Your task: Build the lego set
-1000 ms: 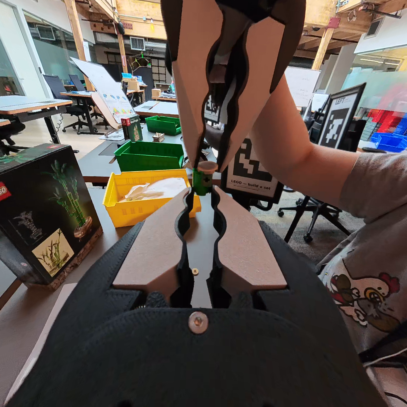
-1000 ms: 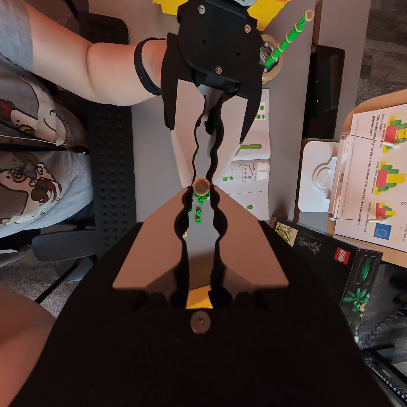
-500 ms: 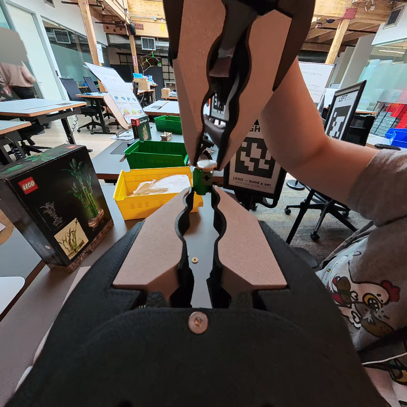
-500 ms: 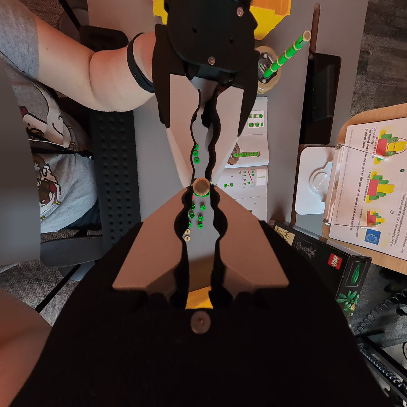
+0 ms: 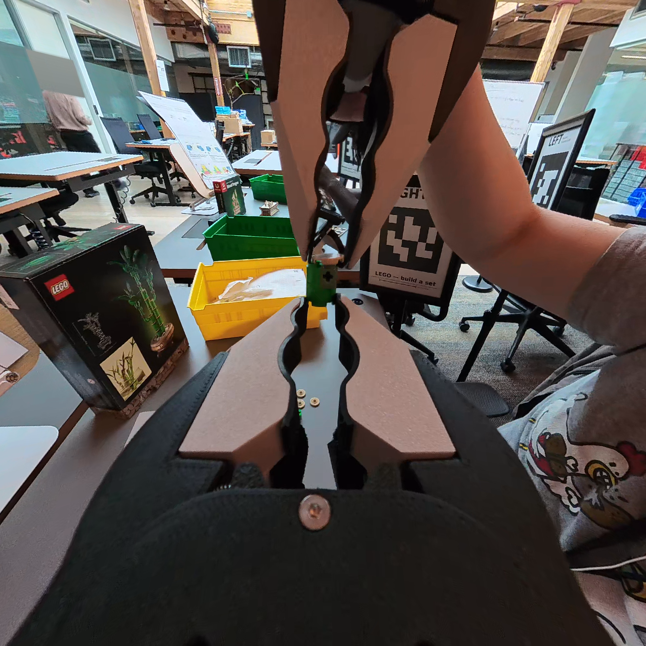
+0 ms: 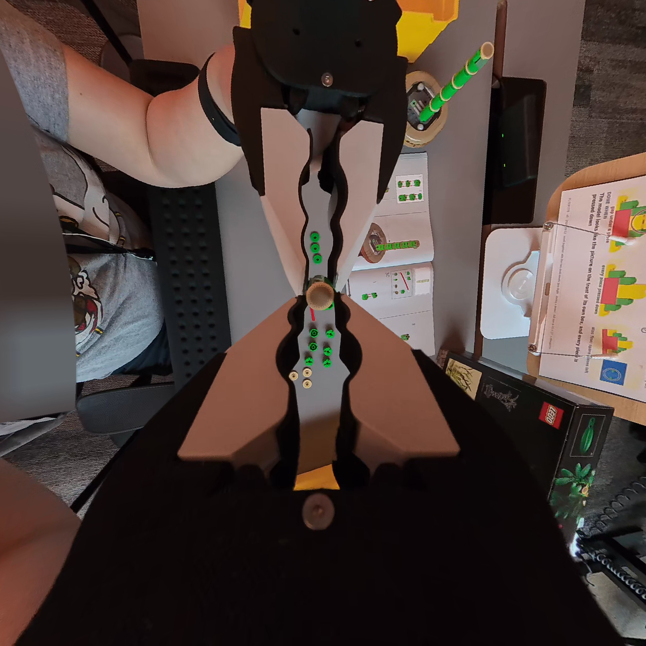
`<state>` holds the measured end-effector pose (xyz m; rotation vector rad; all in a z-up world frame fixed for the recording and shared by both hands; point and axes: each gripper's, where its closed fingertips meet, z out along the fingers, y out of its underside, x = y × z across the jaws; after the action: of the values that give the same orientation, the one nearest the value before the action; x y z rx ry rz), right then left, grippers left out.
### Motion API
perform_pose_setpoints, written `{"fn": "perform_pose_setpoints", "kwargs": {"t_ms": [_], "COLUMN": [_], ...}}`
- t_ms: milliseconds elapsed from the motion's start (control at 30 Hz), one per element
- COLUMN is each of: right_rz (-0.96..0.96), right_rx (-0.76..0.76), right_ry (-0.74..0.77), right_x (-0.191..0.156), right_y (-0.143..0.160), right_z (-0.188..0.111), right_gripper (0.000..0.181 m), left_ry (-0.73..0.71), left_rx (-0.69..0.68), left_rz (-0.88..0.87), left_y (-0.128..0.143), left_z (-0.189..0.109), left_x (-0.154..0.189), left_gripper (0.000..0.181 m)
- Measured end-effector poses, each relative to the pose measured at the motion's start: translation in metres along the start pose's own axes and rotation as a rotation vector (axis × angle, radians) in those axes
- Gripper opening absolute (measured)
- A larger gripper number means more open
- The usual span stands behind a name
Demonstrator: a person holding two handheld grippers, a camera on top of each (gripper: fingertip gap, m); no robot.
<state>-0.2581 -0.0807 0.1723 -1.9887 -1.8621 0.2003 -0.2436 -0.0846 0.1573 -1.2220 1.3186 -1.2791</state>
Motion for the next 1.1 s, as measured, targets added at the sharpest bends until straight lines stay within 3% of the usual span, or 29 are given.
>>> {"fn": "perform_pose_setpoints", "kwargs": {"t_ms": [700,1100], "right_rz": [0.072,0.074], "right_rx": [-0.007,-0.083], "right_ry": [-0.002,-0.015], "right_x": [0.000,-0.003], "right_y": [-0.003,-0.009], "right_z": [-0.002,-0.010], "right_gripper": [0.020,0.016], "left_ry": [0.026,0.180], "left_rx": [0.046,0.134], "left_rz": [0.004,-0.045], "left_y": [-0.005,-0.012], "left_z": [-0.003,-0.004], "left_x": [0.001,0.011], "left_gripper": [0.014,0.014]}}
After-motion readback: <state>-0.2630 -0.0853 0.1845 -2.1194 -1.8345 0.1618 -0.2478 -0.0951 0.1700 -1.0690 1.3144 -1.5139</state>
